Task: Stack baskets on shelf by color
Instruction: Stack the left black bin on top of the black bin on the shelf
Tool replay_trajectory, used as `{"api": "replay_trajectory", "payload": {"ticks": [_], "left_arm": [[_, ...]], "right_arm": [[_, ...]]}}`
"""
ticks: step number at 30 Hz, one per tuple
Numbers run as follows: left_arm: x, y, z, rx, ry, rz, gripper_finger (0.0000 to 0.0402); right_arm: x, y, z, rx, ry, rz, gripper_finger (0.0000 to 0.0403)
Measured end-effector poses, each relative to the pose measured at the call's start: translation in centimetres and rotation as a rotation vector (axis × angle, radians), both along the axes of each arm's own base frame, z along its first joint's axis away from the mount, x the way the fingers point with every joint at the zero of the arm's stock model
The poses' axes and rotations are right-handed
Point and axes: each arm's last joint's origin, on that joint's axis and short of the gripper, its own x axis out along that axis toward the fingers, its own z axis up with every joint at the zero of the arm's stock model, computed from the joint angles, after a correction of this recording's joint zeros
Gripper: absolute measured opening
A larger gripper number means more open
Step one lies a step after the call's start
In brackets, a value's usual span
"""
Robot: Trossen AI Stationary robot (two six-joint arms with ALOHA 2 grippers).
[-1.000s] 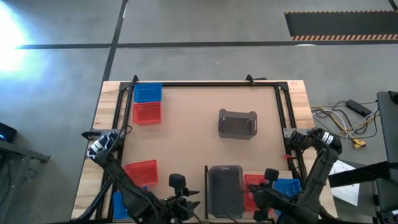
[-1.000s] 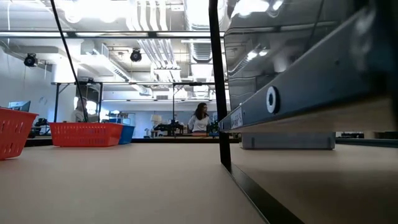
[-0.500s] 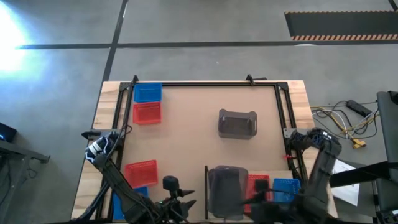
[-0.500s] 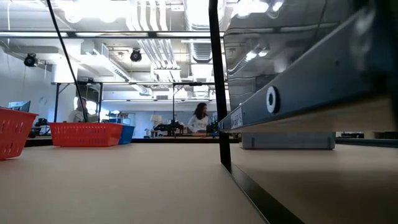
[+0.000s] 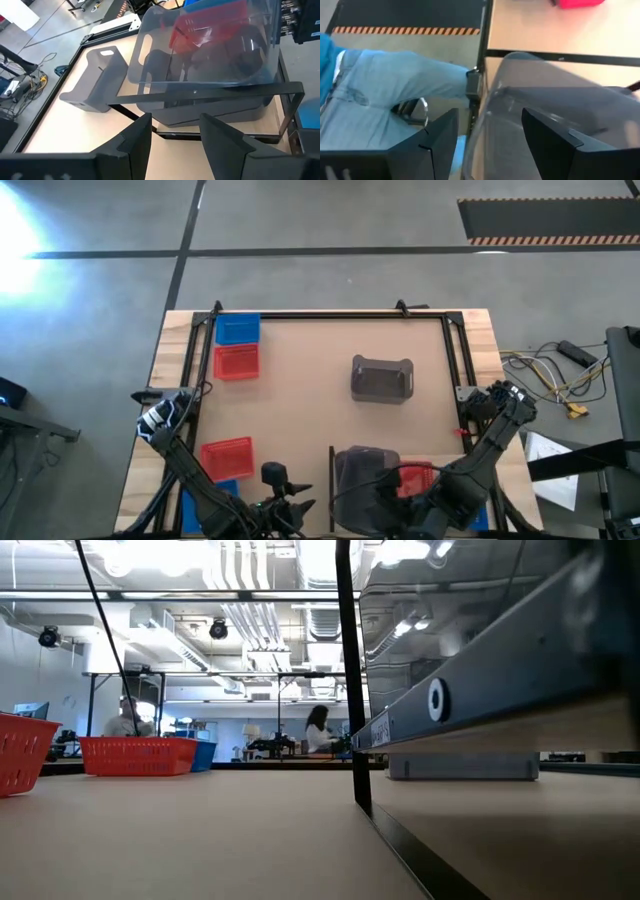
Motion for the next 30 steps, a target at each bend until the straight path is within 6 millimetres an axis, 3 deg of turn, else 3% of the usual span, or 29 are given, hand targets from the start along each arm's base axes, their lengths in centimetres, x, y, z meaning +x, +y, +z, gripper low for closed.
{"api": "replay_trajectory", "payload": {"ticks": [6, 11, 15, 23, 30], "left_arm": [[0.0, 0.0, -0.3, 0.015, -0.007, 0.009, 0.0151], [0.0, 0.1, -0.3, 0.017, -0.012, 0.012, 0.0151], [0.0, 0.0, -0.4, 0.018, -0.012, 0.012, 0.0151], [0.0, 0.0, -0.4, 0.018, -0.012, 0.013, 0.0151], [0.0, 0.0, -0.4, 0.02, -0.011, 0.012, 0.0151]], "right_arm": [[1.4, 0.7, -2.6, -0.033, 0.06, -0.025, 0.021], [1.8, 0.9, -3.1, -0.043, 0.067, -0.028, 0.0196], [1.8, 0.9, -3.0, -0.047, 0.062, -0.026, 0.0154], [1.3, 1.4, -3.1, -0.078, 0.06, 0.031, 0.0021], [-0.2, 2.7, -2.0, -0.131, -0.001, 0.125, 0.0009]]}}
